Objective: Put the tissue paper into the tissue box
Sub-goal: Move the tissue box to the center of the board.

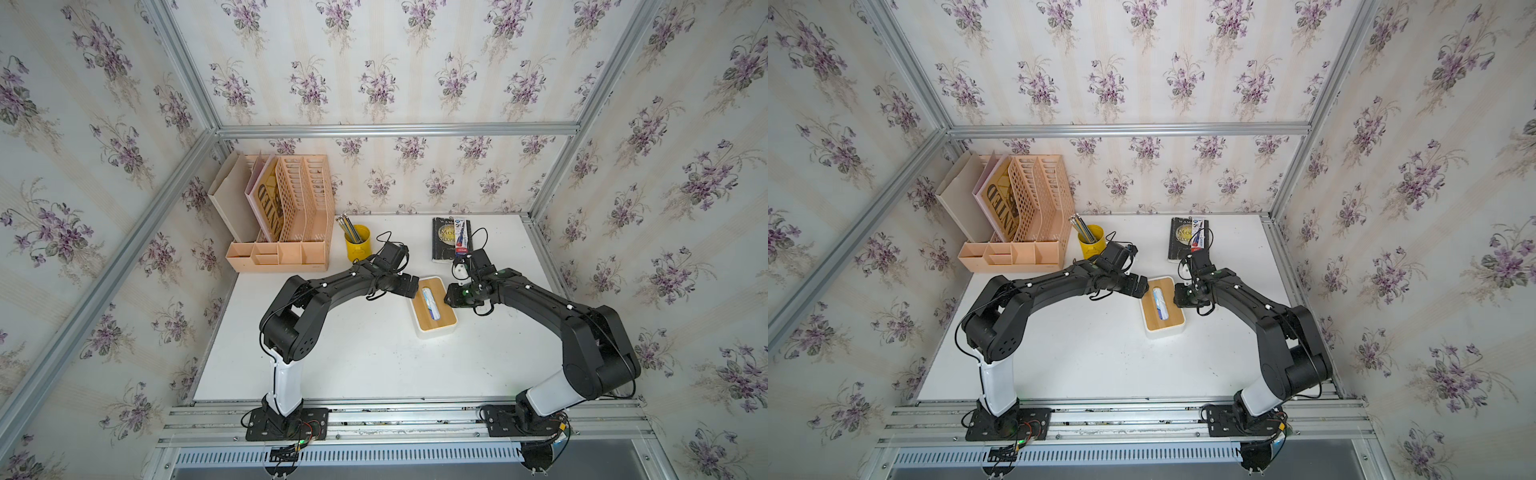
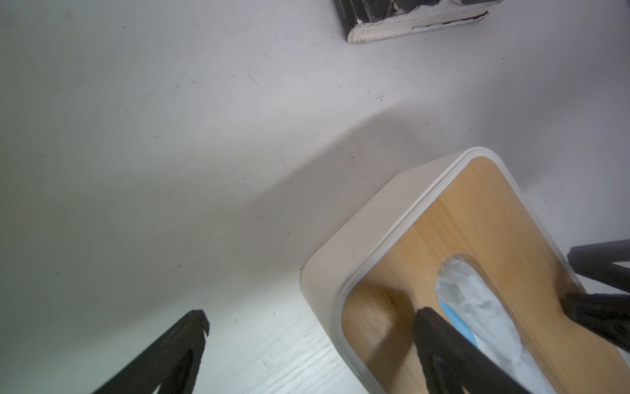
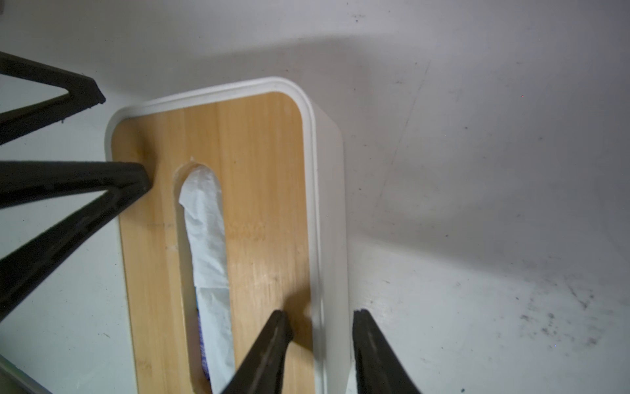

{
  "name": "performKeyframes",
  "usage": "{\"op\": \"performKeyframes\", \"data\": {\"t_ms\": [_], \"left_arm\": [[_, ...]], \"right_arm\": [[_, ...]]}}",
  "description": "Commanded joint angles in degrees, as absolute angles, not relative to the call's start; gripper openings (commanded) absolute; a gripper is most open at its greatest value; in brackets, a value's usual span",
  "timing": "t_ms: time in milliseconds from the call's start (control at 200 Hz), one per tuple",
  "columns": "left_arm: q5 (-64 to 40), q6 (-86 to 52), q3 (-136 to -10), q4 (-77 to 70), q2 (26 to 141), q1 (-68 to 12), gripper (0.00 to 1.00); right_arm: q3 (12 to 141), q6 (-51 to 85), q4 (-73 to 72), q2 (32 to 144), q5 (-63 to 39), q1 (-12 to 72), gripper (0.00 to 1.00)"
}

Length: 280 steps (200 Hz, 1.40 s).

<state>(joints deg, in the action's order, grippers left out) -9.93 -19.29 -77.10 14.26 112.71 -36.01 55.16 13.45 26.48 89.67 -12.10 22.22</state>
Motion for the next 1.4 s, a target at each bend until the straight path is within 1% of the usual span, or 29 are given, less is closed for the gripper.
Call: {"op": "performKeyframes", "data": {"t_ms": [0, 140, 500, 649, 834, 1104, 1169, 1264, 1394], "left_arm": [[-7.75, -18.71, -76.82, 18.4, 113.75, -35.64, 0.98], [-7.97, -18.66, -77.63, 18.16, 115.32, -34.91, 0.98], [-8.35, -17.07, -80.33, 18.25, 116.45, -32.75, 0.97], [-8.03, -16.34, -79.23, 16.29, 114.11, -32.43, 0.98], [-6.09, -16.19, -74.44, 11.63, 108.58, -32.35, 0.97], [-3.53, -16.23, -68.27, 8.28, 102.21, -31.6, 0.97], [-3.34, -16.46, -66.99, 8.14, 100.36, -31.23, 0.97], [-3.34, -16.95, -64.91, 7.67, 98.17, -30.64, 0.97], [-3.64, -17.46, -63.71, 7.66, 97.96, -29.91, 0.97]], "right_arm": [[54.56, 13.31, 26.52, 90.21, -13.56, 22.26, 0.35], [52.8, 15.25, 23.95, 89.83, -17.39, 22.4, 0.32], [50.11, 21.16, 17.19, 90.68, -22.41, 23.88, 0.24], [50.44, 23.47, 14.77, 92.22, -23.79, 25.35, 0.23], [52.13, 24.56, 13.97, 93.9, -23.57, 26.49, 0.23], [56.34, 24.04, 15.94, 95.33, -22.42, 26.48, 0.23], [57.55, 23.23, 17.26, 94.78, -21.47, 26.48, 0.27], [58.99, 22.39, 18.81, 94.05, -19.77, 26.46, 0.28], [60.09, 21.6, 19.69, 94.3, -18.55, 26.48, 0.33]]}}
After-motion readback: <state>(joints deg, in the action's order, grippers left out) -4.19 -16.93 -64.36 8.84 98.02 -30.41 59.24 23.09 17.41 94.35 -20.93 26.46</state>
